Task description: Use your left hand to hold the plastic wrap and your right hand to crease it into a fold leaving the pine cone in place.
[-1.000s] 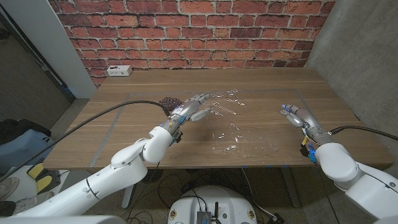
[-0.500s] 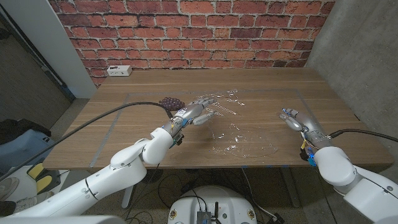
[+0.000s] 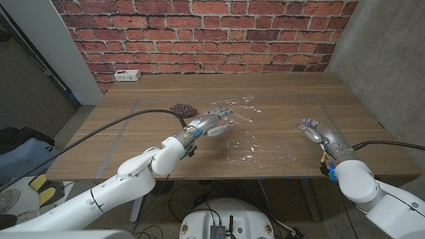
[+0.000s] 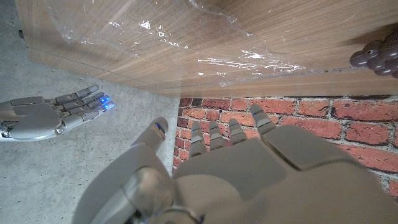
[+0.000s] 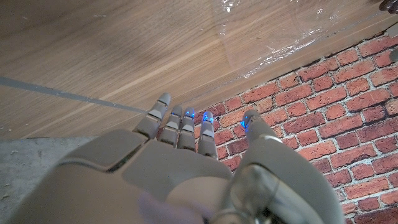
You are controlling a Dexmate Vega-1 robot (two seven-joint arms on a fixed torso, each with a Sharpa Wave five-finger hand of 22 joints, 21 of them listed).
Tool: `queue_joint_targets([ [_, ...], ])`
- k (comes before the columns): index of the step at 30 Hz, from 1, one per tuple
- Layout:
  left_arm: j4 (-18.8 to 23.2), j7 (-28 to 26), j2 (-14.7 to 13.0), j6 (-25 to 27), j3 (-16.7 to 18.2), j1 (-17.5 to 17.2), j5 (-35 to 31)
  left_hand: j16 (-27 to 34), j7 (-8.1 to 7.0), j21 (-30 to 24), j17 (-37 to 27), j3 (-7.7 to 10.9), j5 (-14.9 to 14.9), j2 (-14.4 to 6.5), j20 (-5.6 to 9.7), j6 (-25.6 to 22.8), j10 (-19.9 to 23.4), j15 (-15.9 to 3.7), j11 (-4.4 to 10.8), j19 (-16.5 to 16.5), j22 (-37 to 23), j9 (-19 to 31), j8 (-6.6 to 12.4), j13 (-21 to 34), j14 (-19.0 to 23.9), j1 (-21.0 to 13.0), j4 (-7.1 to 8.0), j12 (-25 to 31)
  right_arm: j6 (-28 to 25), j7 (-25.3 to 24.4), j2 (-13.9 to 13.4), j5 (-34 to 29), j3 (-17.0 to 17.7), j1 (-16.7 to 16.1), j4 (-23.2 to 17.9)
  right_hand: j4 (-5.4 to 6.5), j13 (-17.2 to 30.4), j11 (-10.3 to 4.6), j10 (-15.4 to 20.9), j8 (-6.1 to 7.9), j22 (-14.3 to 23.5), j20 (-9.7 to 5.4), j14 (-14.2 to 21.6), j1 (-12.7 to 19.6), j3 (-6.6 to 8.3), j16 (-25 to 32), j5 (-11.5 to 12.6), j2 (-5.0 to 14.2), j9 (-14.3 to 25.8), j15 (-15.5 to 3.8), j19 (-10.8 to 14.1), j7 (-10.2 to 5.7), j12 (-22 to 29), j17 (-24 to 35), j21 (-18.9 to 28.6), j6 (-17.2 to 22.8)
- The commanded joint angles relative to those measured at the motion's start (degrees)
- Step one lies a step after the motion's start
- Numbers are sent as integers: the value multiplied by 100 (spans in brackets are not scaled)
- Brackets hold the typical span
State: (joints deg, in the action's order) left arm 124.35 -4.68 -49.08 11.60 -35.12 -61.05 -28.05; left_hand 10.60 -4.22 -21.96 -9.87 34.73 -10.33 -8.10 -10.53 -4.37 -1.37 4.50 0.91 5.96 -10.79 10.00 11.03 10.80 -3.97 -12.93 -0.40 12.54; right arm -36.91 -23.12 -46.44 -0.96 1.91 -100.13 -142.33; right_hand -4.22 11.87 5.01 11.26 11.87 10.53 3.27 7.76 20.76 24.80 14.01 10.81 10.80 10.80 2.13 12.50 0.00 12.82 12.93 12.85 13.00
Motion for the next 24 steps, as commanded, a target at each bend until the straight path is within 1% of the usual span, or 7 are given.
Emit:
queue_joint_targets([
  [1, -43, 165, -59, -129, -21, 4, -65, -13, 13, 37, -12, -1, 19, 51, -11, -64, 21, -15, 12, 45, -26, 33, 25, 16, 4, -12, -30, 11, -375, -124, -55, -145, -209, -14, -135, 6, 17, -78, 32, -9, 17, -22, 19, 82, 59, 53, -18, -8, 22, -75, 12, -50, -13, 23, 4, 44],
  [5, -43, 196, -84, -163, -4, -10, -75, -13, 26, 46, -10, 1, 18, 51, -14, -101, 32, -18, 12, 52, -25, 33, 32, 16, 6, -23, -43, 12, -574, -167, -93, -177, -290, 13, -201, -5, 18, -100, 36, -5, 16, -35, 28, 113, 78, 54, -14, -5, 23, -90, 20, -53, -14, 20, 7, 61],
  [6, -42, 199, -91, -170, -2, -13, -88, -13, 34, 47, -9, 1, 18, 50, -13, -108, 31, -19, 11, 52, -25, 33, 34, 16, 6, -25, -46, 11, -636, -178, -88, -173, -314, 26, -216, -19, 18, -78, 49, -3, 16, 6, 45, 143, 95, 59, -11, -8, 24, -61, 44, -33, -12, 16, 15, 76],
  [10, -49, 255, -120, -215, 6, -11, -89, -13, 29, 50, -7, 2, 19, 53, -10, -139, 52, -21, 15, 47, -25, 33, 38, 16, 7, -39, -63, 16, -723, -187, -150, -176, -347, -14, -247, -43, 19, -79, 62, -2, 15, 19, 56, 200, 125, 58, -8, -14, 25, -63, 53, -28, -12, 9, 16, 94],
  [16, -13, 278, -168, -235, 14, -40, -197, -11, 30, 61, -4, 1, 21, 75, -2, -261, 90, -32, 45, 34, -21, 31, 66, 14, 14, -78, -117, 22, -658, -302, -192, -247, -401, -108, -230, -87, 20, -80, 152, 25, 12, 38, 123, 297, 169, 76, -6, -28, 27, -75, 99, -4, 12, -2, 28, 198],
  [20, 49, 343, -210, -170, -11, -46, -380, -11, 41, 76, -2, 9, 23, 97, -10, -432, 137, -33, 50, 15, -13, 30, 106, 12, 13, -144, -198, 29, -758, -407, -209, -332, -538, -75, -244, -138, 20, -51, 217, 55, 10, 63, 186, 386, 205, 89, -2, -40, 28, -80, 152, 22, 26, -16, 42, 313],
  [24, 105, 378, -242, -134, -26, -59, -559, -10, 52, 84, -1, 38, 23, 84, -10, -575, 188, -35, 31, -18, -7, 29, 135, 10, 14, -230, -283, 37, -848, -456, -242, -364, -675, -29, -243, -173, 19, -80, 276, 72, 9, 69, 260, 454, 234, 113, 0, -39, 28, -121, 197, 19, 39, -23, 54, 389],
])
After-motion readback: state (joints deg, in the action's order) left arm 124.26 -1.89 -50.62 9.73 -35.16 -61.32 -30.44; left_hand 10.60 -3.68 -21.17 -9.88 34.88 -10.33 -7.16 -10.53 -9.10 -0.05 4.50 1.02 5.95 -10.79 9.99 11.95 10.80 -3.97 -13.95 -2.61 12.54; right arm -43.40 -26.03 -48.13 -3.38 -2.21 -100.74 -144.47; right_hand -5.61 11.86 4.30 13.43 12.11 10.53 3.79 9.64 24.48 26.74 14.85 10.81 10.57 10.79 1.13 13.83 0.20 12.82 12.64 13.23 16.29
